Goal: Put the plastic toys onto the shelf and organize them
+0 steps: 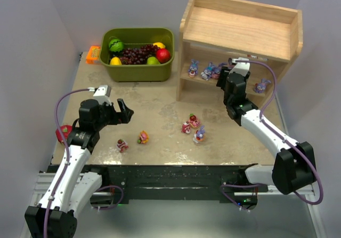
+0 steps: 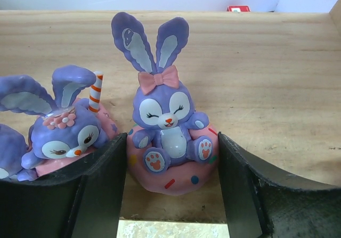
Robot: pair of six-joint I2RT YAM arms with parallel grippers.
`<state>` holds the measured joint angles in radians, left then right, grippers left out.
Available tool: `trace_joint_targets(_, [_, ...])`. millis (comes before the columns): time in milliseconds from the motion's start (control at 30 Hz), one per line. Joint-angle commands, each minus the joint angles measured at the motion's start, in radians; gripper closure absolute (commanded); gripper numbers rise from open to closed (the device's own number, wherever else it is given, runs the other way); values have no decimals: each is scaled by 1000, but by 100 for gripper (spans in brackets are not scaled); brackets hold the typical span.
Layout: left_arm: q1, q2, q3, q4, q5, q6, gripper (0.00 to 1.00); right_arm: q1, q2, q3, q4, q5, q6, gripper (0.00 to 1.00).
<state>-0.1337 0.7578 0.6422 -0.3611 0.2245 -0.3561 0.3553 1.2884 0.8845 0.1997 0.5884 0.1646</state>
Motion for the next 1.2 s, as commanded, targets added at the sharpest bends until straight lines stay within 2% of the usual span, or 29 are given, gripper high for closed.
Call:
trace_joint_targets(0, [-6,-9,10,28,4,12,1,8,2,18,-91,44,58,64])
trace_joint_targets(100, [-6,-8,10,28,6,12,0,10,11,30,-112,59,65,57])
trace_joint_targets(233, [-6,-8,10,30,4,12,0,8,3,34,-126,57,73,40])
trace_joint_targets(333, [-6,-9,10,28,4,12,1,10,-4,33,-132,48,73,35])
trace_joint_targets(800, [-6,-9,10,28,4,12,0,8,-37,67,-197,16,84,21])
trace_joint_targets(900, [-6,-11,10,28,3,12,0,8,-46,88,-262,21,92,15])
trace_joint_targets(1167, [-4,-21,10,28,-11,17,0,10,-112,139,-433,-76,98,13])
